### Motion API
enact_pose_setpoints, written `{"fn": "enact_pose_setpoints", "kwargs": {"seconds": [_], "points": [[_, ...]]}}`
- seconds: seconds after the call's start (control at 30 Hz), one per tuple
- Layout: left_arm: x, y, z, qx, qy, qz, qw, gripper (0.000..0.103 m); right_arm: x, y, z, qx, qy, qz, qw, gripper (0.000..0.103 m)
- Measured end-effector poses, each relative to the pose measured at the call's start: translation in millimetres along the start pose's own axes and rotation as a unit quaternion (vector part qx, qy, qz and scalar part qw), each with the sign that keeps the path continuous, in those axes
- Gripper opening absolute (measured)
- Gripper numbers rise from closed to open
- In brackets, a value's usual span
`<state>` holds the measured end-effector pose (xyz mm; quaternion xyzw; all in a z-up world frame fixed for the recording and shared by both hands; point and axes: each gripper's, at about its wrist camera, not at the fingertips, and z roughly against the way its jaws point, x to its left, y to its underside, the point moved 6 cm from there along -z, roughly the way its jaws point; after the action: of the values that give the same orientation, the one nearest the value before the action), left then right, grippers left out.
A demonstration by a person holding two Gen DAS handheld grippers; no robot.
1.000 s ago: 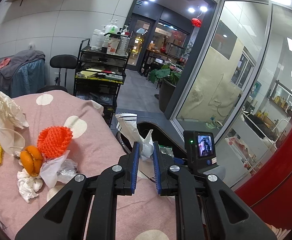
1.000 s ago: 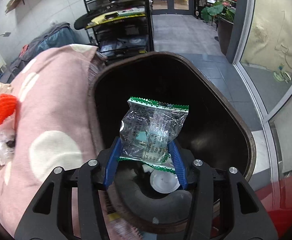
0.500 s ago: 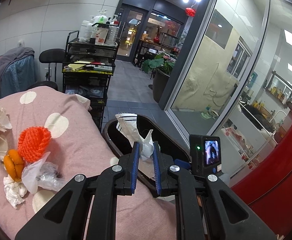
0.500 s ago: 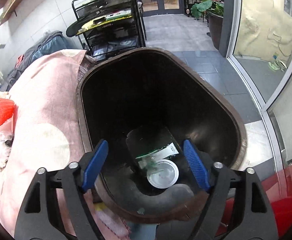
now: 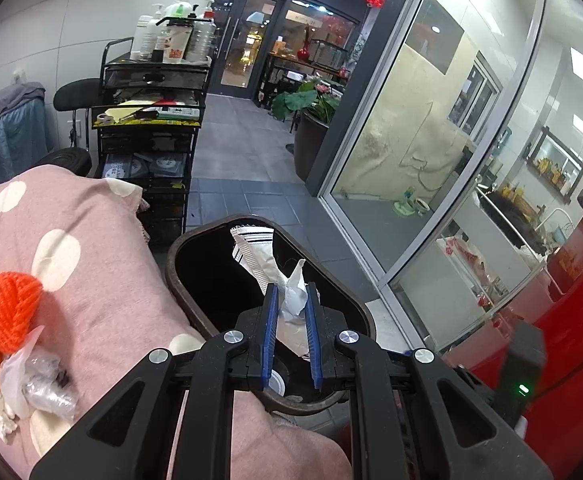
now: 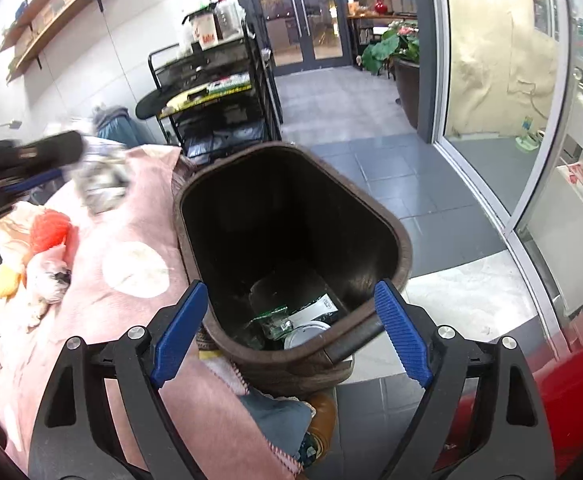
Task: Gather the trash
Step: 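Lower the white wrapper into the bin and open the left gripper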
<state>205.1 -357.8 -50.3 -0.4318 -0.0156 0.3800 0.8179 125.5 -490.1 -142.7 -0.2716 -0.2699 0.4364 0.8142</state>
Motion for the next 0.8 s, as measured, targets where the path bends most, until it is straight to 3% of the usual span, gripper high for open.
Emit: {"fn": "enact_pose_setpoints", "kwargs": {"seconds": [0.2, 0.73, 0.8], "points": [[-3.2, -2.6, -23.6, 0.022, -0.003, -0.01, 0.9997, 0.014, -5.2, 12.6, 30.1, -0.024, 0.01, -0.007, 1.0, 0.085], [-2.1, 12.6, -72.4, 0.09, -0.028, -0.039, 0.9948, 0.014, -19.7, 39.8, 69.4, -0.038, 0.03, -0.001, 0.999, 0.085], [-1.6, 14.2, -74.9, 0.094, -0.036, -0.043, 0.994, 0.019, -20.4, 41.3, 70.5, -0.038, 0.03, -0.003, 0.999, 0.086]]}}
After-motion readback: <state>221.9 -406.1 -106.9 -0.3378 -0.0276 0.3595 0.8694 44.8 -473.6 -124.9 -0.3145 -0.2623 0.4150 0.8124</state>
